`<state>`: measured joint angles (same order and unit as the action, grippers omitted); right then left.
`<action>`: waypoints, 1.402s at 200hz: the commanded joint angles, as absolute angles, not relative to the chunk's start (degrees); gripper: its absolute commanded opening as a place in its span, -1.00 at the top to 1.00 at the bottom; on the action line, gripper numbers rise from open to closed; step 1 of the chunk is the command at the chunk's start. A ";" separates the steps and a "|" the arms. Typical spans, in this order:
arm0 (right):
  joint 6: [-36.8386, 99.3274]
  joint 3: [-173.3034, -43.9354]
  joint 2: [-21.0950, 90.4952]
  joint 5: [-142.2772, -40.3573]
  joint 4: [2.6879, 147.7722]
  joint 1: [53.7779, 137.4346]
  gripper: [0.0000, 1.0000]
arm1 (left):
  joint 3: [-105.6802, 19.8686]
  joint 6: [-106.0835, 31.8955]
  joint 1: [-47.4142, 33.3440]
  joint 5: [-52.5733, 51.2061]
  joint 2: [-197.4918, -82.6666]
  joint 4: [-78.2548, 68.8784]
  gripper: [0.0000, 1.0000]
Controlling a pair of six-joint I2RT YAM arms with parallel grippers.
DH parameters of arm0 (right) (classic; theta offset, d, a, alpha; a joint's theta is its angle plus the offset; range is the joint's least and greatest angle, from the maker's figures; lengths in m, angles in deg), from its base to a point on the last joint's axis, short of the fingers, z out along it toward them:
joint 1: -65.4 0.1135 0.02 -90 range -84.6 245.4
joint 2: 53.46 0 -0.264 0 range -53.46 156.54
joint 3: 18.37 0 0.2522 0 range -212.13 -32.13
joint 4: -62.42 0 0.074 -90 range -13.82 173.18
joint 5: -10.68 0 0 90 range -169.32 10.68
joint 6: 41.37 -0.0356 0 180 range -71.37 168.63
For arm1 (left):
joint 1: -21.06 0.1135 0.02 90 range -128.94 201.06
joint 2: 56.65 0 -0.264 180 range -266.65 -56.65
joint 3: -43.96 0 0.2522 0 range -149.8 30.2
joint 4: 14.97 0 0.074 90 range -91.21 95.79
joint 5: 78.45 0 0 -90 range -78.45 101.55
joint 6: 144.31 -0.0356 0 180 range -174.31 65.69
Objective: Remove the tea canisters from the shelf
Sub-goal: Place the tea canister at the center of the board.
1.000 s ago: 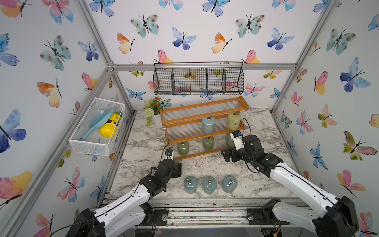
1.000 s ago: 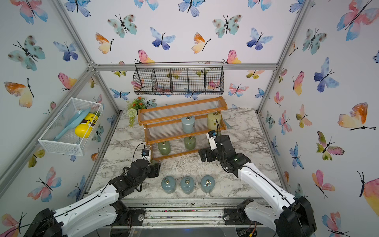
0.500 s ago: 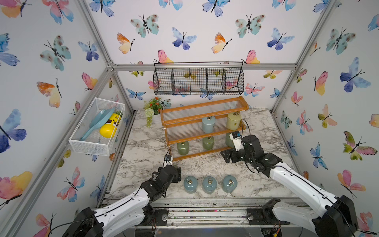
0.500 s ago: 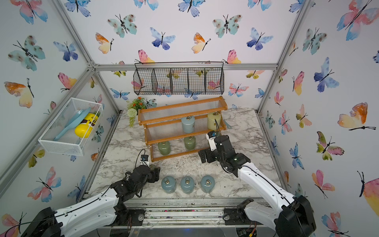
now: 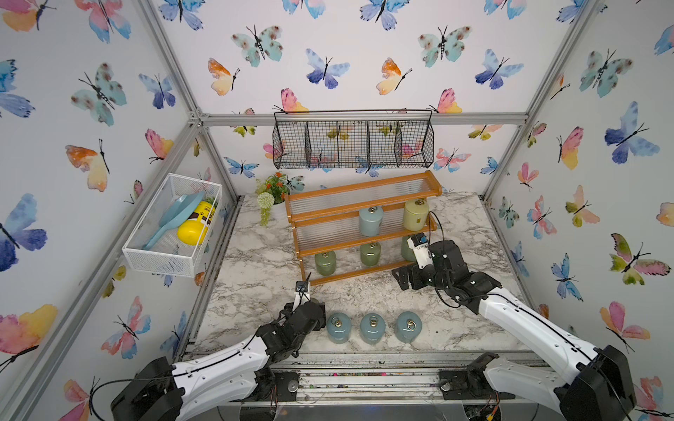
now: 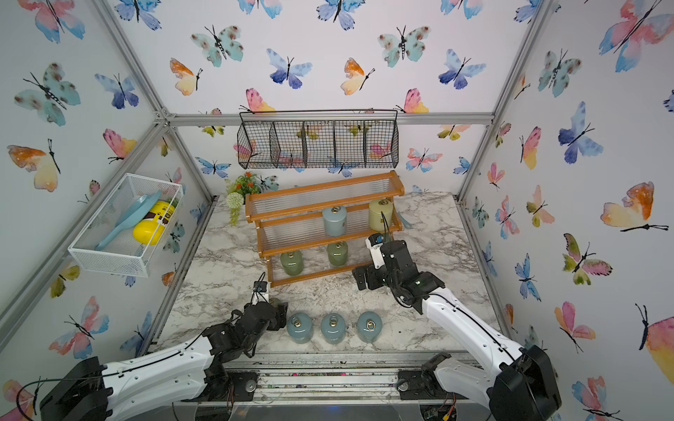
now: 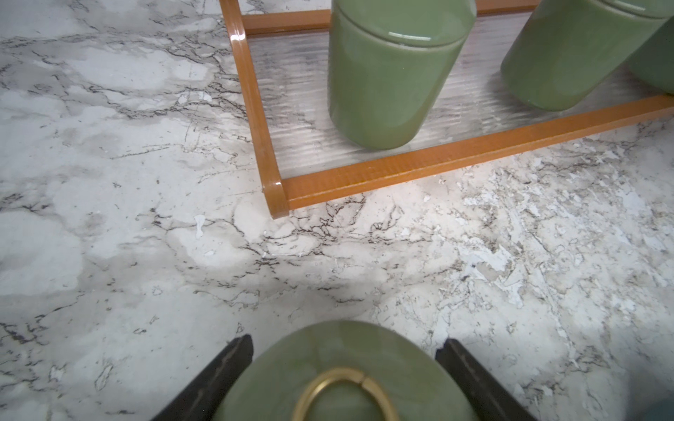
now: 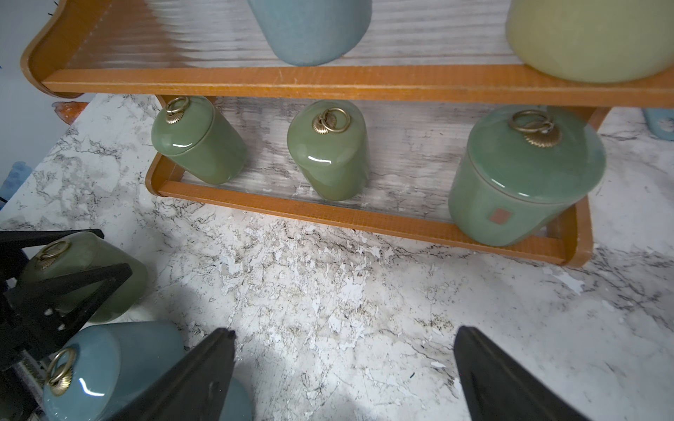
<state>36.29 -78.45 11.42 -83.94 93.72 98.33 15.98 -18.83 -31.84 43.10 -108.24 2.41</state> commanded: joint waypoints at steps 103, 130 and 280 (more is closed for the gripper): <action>36.94 -78.18 11.75 -85.01 93.85 98.06 -1.00 | 15.57 -5.55 -40.26 52.68 -108.49 11.38 -0.41; 36.85 -78.01 11.89 -85.17 93.69 98.05 -1.00 | 16.01 -3.75 -41.19 53.02 -108.42 12.53 -0.42; 36.76 -77.92 13.15 -86.15 92.98 98.07 -1.00 | 17.70 -2.81 -43.01 52.42 -101.43 15.27 -0.54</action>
